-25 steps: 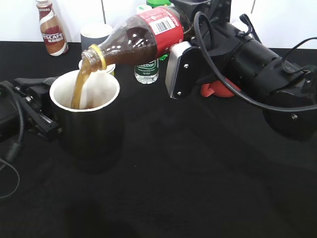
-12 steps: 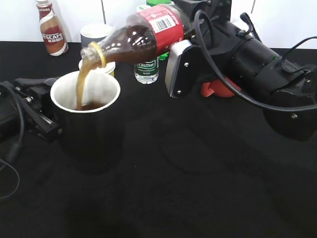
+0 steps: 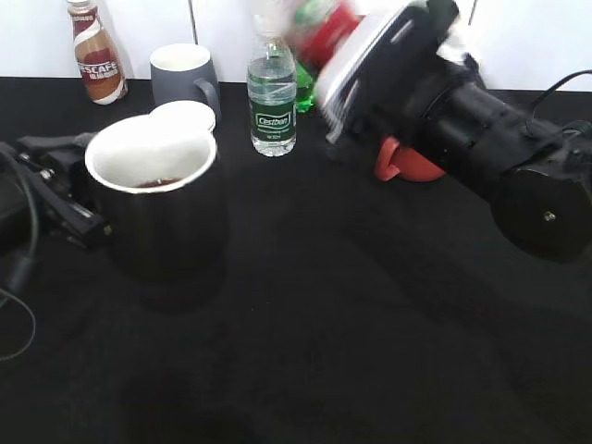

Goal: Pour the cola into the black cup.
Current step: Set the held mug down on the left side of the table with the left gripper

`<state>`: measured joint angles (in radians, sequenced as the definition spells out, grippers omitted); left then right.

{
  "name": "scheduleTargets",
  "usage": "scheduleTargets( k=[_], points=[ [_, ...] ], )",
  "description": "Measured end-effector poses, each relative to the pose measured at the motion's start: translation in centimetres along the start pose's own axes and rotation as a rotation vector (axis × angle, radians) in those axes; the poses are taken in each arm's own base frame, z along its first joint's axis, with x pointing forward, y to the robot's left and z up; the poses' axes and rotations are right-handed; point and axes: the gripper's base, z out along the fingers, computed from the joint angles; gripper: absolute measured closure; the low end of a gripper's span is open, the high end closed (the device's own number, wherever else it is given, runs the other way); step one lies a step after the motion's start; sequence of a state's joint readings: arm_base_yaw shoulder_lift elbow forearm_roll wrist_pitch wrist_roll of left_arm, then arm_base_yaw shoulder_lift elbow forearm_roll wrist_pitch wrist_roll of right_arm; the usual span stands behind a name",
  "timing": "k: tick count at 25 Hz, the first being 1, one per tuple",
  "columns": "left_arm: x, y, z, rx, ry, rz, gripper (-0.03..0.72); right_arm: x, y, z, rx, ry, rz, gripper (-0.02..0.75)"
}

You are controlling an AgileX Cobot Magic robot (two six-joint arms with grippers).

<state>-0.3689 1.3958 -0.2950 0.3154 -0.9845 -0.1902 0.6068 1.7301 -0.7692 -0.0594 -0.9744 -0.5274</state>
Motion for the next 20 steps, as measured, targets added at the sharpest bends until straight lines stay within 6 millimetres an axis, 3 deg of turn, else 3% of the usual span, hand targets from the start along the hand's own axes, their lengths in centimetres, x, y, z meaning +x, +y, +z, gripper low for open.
scheduleTargets(
  k=[2, 3, 5, 8, 12, 17, 20],
  points=[
    [-0.1, 0.6, 0.0, -0.065, -0.015, 0.004, 0.632, -0.4, -0.3, -0.2, -0.004, 0.015, 0.343, 0.372],
    [-0.3, 1.0, -0.1, -0.110, -0.033, -0.001, 0.632, -0.7, -0.5, -0.3, -0.007, 0.030, 0.427, 0.372],
    [-0.7, 2.0, -0.3, -0.227, -0.072, 0.007, 0.632, -1.9, -1.3, -1.3, -0.003, 0.052, 0.474, 0.372],
    [-0.8, 4.4, -1.0, -0.389, -0.091, 0.005, 0.632, -3.4, -3.1, -4.5, 0.086, 0.098, 0.553, 0.372],
    [-1.9, 9.6, -1.2, -0.587, -0.099, 0.007, 0.632, -2.7, -7.9, -8.1, 0.270, 0.170, 0.578, 0.372],
    [1.2, 14.2, 3.7, -0.612, -0.045, -0.031, 0.632, -0.3, -12.1, -10.0, 0.465, 0.211, 0.563, 0.372],
    [4.0, 16.2, 7.4, -0.571, -0.015, -0.039, 0.633, 0.9, -12.6, -9.7, 0.511, 0.193, 0.548, 0.372]
  ],
)
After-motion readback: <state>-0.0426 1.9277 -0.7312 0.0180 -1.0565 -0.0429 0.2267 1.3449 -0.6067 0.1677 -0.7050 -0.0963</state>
